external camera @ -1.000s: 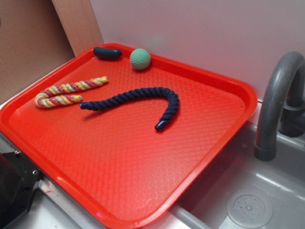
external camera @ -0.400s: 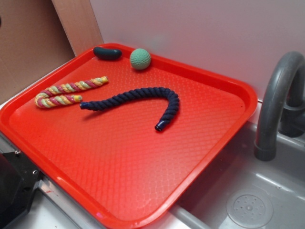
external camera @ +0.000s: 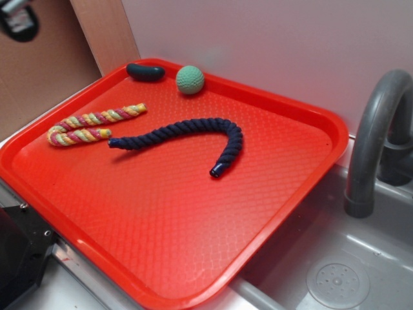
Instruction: Grab the blue rope.
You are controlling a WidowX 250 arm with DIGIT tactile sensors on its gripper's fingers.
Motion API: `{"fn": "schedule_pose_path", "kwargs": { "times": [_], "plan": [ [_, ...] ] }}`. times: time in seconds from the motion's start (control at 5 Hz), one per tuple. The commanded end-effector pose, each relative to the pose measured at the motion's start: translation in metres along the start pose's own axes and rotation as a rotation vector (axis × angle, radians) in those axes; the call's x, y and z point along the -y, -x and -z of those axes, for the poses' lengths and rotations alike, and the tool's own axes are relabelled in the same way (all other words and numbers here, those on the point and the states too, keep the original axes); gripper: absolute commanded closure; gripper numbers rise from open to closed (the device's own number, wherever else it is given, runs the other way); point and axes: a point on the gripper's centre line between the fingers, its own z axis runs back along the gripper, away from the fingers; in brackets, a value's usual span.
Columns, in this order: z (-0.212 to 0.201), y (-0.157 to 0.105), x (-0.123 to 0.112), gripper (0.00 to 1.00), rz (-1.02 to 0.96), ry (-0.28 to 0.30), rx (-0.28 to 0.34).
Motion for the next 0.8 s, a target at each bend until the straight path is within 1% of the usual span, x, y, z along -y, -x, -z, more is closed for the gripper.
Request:
{"fn": "schedule_pose_path", "kwargs": {
  "times": [0.0,0.2,0.4,0.6],
  "plan": [
    [0.043,-0.06,-0.035,0.0,0.141,-0.06,0.069],
    [0.087,-0.076,-0.029,0.0,0.185,-0.088,0.018],
    [0.131,-0.08,-0.023,0.0,0.221,-0.132,-0.067],
    [0.159,-0.076,-0.007,0.0,0.276,-0.08,-0.103]
  ]
}}
